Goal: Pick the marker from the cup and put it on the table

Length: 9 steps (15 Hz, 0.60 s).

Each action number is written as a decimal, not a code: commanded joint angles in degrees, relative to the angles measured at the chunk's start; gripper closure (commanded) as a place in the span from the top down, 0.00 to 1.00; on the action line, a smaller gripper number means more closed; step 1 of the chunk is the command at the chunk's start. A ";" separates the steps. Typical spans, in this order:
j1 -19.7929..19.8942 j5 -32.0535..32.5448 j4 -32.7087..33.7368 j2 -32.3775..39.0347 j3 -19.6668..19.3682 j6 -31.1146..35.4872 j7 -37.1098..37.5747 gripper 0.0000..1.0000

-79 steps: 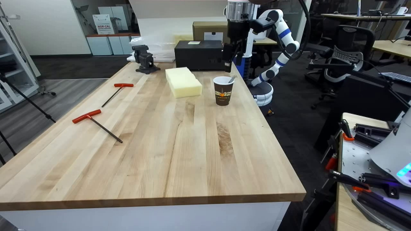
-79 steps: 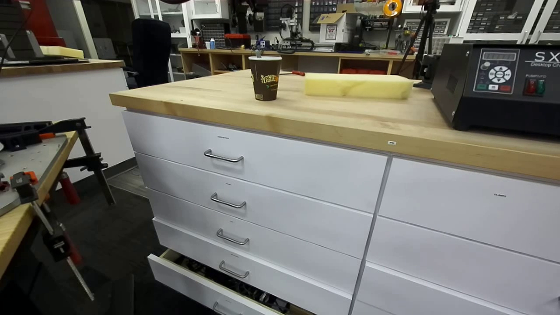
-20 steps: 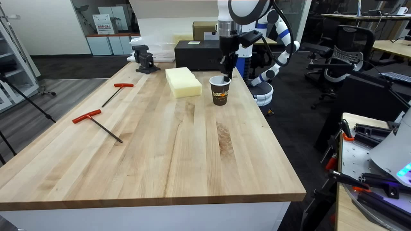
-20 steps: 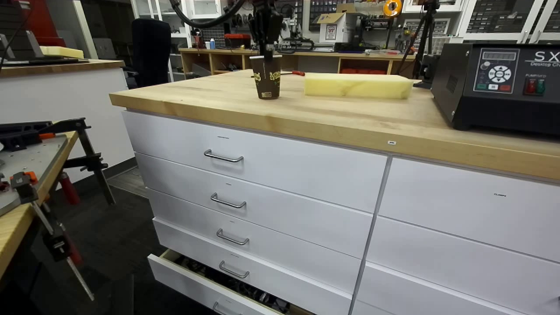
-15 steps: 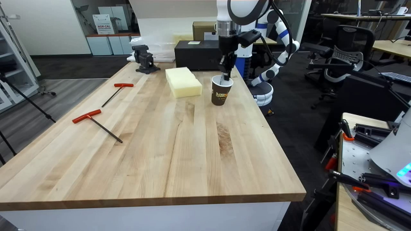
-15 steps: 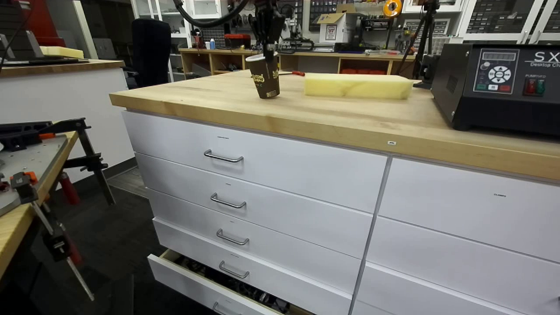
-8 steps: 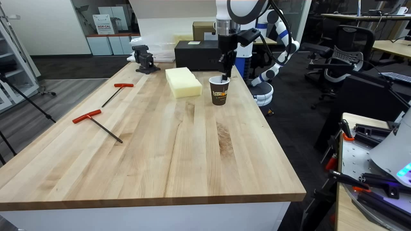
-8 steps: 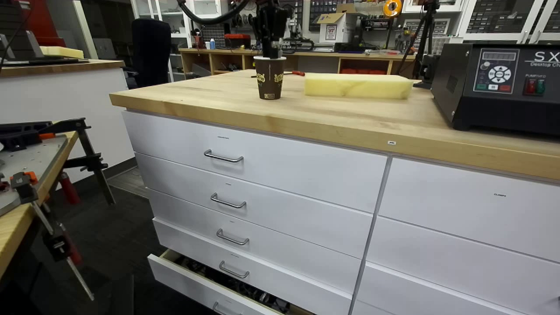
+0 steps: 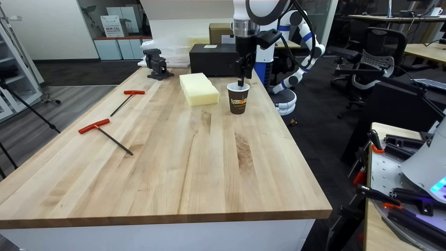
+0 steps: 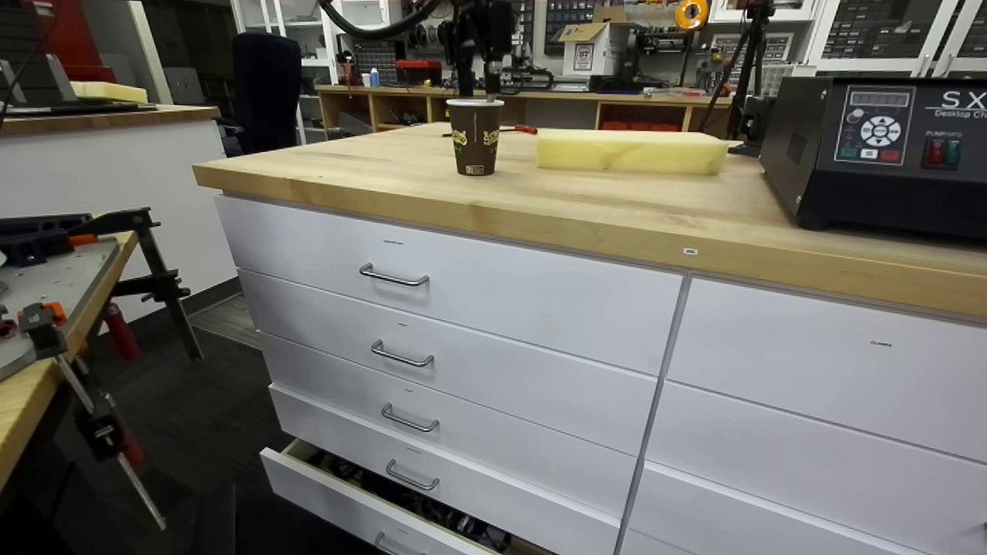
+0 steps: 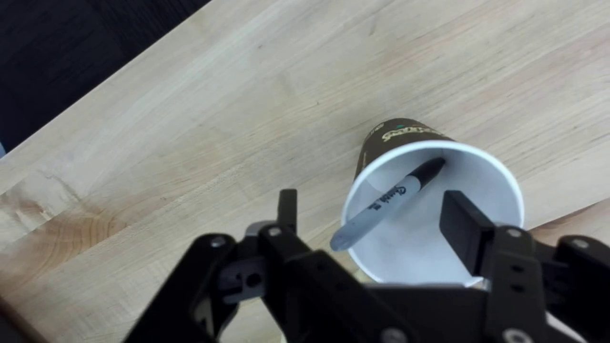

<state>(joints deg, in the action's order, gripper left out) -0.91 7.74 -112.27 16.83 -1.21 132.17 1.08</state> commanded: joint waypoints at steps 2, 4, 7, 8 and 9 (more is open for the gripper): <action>-0.46 0.74 1.82 0.73 -0.04 -0.97 0.68 0.54; -0.42 0.67 1.50 0.50 -0.01 -0.79 0.59 0.41; -0.39 0.64 1.44 0.53 0.00 -0.77 0.53 0.21; -0.38 0.61 1.50 0.60 0.00 -0.77 0.50 0.14; -0.37 0.60 1.58 0.67 0.00 -0.81 0.49 0.08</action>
<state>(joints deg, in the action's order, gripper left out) -1.05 7.74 -111.81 17.01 -1.08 132.17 1.08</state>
